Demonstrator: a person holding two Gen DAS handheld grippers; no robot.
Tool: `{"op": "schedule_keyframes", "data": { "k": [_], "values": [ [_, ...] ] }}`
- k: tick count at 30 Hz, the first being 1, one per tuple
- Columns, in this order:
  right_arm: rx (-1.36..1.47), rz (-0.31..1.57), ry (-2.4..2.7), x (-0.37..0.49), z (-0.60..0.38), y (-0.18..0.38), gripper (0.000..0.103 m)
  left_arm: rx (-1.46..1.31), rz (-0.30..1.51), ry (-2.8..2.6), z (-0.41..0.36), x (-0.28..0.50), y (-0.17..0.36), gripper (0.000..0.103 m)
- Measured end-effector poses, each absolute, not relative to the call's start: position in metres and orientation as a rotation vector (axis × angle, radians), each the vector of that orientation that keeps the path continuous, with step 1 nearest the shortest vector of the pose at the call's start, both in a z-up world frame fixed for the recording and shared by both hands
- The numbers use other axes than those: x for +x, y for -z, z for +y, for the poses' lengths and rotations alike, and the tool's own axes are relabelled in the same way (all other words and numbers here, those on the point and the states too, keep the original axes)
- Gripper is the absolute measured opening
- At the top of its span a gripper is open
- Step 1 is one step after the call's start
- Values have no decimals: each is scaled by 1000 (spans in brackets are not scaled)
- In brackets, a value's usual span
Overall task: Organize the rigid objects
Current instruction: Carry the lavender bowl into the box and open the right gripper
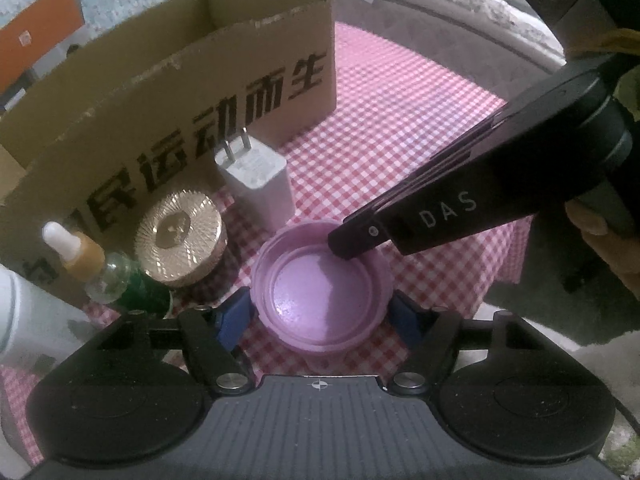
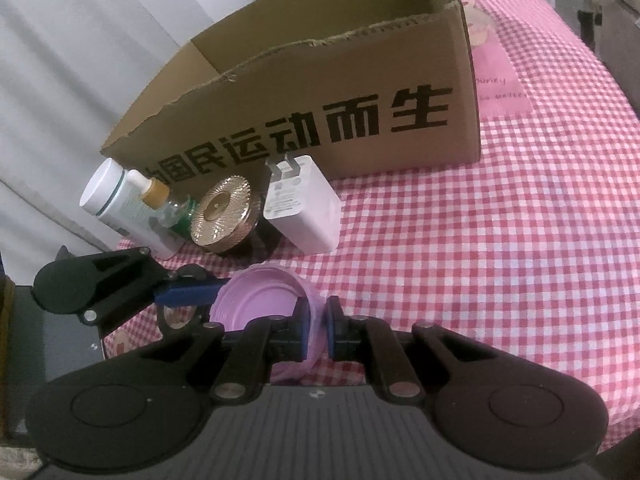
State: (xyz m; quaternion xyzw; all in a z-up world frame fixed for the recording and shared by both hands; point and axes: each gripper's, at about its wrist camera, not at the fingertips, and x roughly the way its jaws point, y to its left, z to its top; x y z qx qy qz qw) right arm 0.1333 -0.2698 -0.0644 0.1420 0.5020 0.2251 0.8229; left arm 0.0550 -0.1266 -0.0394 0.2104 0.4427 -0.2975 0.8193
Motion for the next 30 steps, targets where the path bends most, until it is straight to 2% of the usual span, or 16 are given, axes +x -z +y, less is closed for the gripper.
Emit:
{"op": "schedule_keyframes", "data": {
  "k": [5,12,17,21,30],
  "values": [
    [272,990,-486,123,-268,34,9,426,849,613,-117,44,4,73],
    [177,789,-549,130,-254,-46,10,396,683,535,-94,56,-66,73],
    [145,729,-610,173,-235,-81,10,365,693,486,-78,98,-86,73],
    [155,801,-650,232,-215,-80,10,312,819,464,-72,157,-77,73],
    [254,1147,-700,359,-181,-4,9,266,1106,423,-49,230,-29,73]
  ]
}}
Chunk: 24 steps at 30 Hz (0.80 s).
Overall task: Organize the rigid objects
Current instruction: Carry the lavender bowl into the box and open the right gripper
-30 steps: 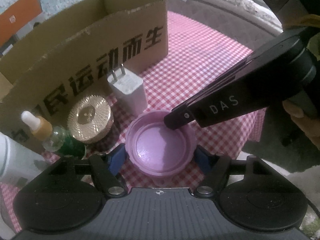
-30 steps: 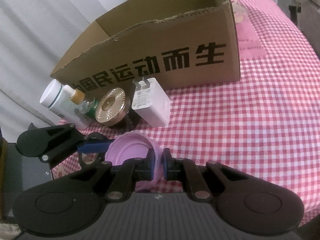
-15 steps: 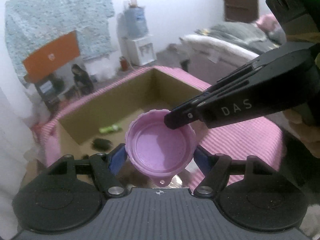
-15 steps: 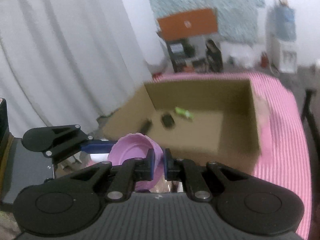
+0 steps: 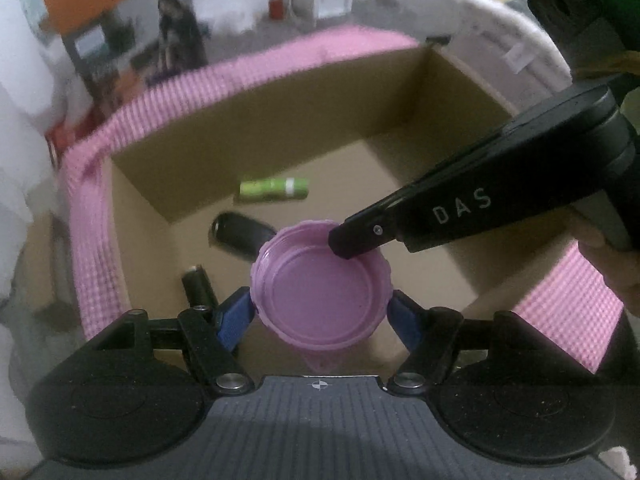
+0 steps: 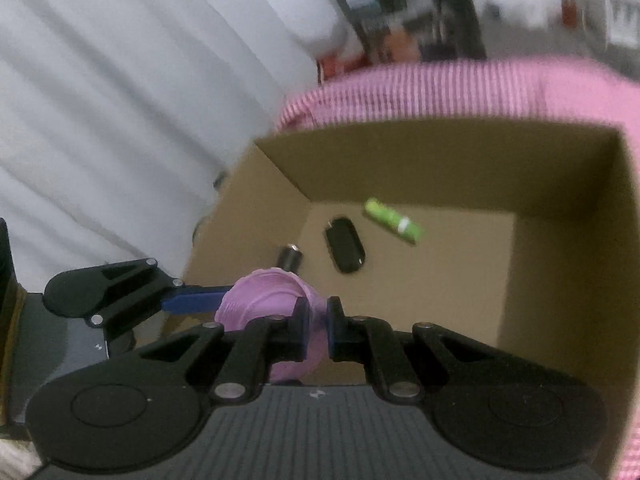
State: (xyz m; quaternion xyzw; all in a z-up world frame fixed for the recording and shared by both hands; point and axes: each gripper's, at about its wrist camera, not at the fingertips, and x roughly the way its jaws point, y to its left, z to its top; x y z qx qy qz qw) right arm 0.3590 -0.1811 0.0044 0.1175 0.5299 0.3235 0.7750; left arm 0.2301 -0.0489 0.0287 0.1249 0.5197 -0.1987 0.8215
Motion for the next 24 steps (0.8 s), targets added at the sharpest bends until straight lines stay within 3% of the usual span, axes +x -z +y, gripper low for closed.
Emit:
{"op": "schedule_keyframes", "data": {
  "k": [10,20,24],
  "values": [
    [195,1318,-710,392,-150,41,10,320,1202,395,-46,248,-9,75],
    [220,1347,-698,382,-147,50,14,319,1176,402,-47,241,-16,77],
    [257,1312,-699,379,-155,41,17,322,1127,402,-47,233,-24,83]
  ]
}}
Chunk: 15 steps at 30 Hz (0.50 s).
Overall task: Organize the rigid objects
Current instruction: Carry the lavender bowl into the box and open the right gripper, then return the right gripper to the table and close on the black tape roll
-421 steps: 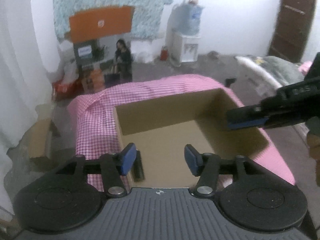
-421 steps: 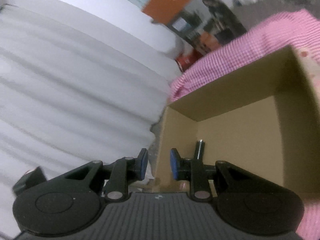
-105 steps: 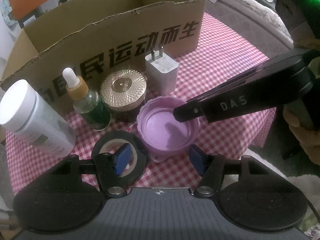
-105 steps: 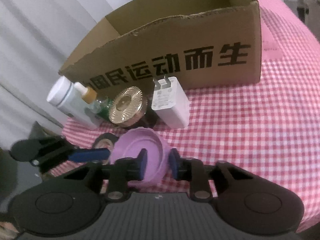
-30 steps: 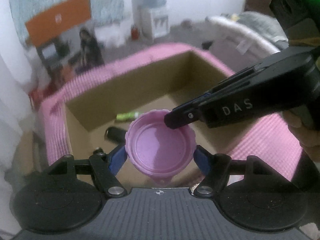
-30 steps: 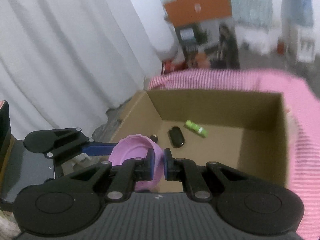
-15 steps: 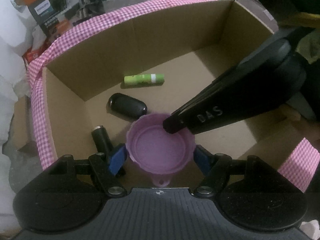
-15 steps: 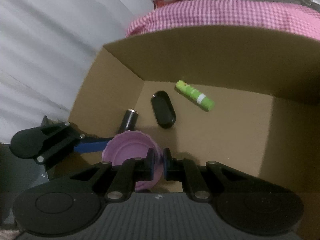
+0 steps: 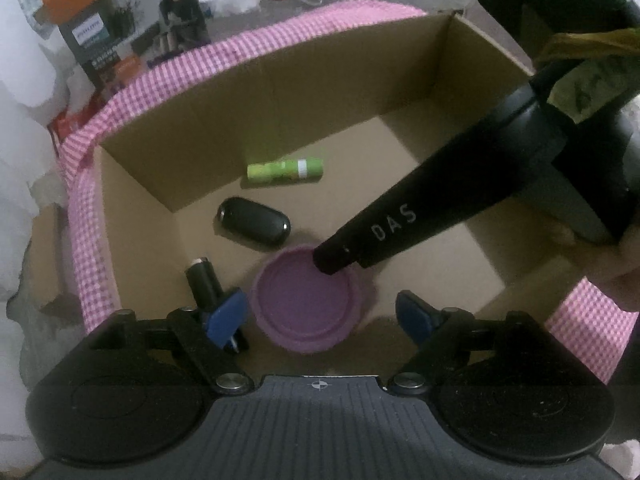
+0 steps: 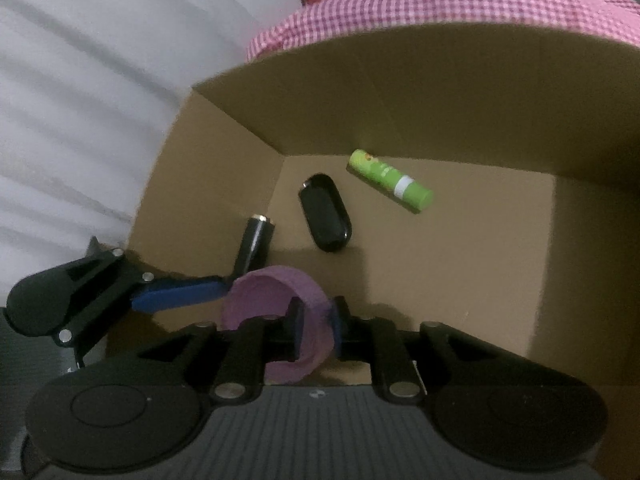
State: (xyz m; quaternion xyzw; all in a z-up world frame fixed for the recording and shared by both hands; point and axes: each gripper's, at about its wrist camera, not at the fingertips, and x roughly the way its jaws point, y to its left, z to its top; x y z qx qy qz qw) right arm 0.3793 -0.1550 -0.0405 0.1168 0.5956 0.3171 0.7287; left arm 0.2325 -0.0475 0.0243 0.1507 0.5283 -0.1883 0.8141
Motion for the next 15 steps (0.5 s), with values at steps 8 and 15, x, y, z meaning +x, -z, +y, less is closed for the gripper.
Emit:
{"op": "schedule_keyframes", "data": {
  "k": [8,15],
  "values": [
    [336,1228,-682,366,-181,13,18,301,1076,371,-43,220,-40,84],
    [422,1073,-700,320,-227,-34,18,254,965,372,-27,183,-76,84]
  ]
}}
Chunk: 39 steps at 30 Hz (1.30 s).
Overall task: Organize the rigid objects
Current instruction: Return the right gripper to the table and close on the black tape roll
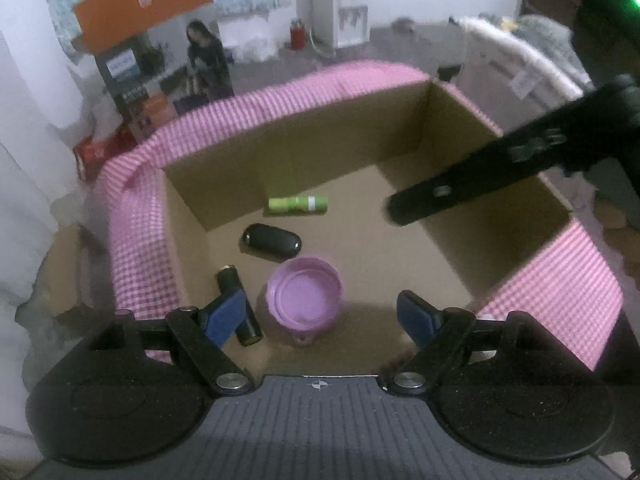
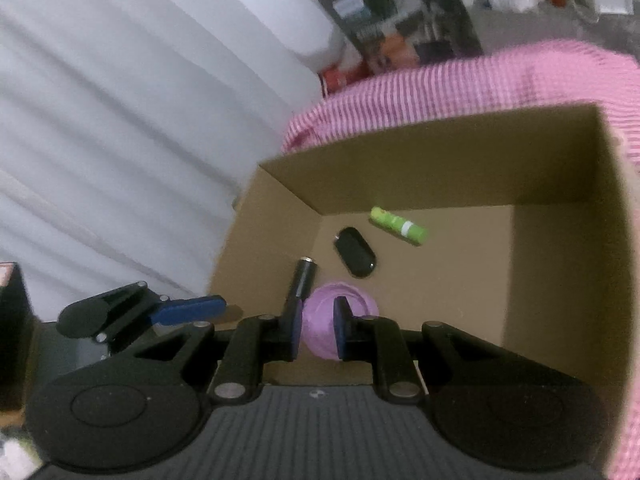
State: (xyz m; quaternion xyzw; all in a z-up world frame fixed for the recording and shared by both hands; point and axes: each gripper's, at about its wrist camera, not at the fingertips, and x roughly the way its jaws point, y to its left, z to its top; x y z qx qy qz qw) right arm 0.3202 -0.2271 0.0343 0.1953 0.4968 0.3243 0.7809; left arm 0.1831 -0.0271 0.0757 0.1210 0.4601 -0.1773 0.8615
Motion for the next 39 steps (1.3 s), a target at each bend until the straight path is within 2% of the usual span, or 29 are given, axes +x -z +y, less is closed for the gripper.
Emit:
{"op": "schedule_keyframes", "data": {
  "k": [6,11,18,24,34,37,39],
  "values": [
    [489,944,-733,251,-271,-68,18,211,868,382,-17,132,-96,84],
    [527,882,-786,181,-290,-73,18,207,834,377,-18,93,-85,84],
    [568,926,-789,126,-281,-26,19,224,918,407,-28,65,-30,84],
    [548,1000,-698,128,-257,20,19,303,995,434,-41,56,13,84],
    [380,1079,-668,143,-203,55,19,322,1051,459,-43,59,37,83],
    [325,1076,-670,143,-190,57,24,330,1052,459,-44,58,42,78],
    [275,1074,-657,145,-184,57,37,323,1050,462,-44,57,44,77]
  ]
}}
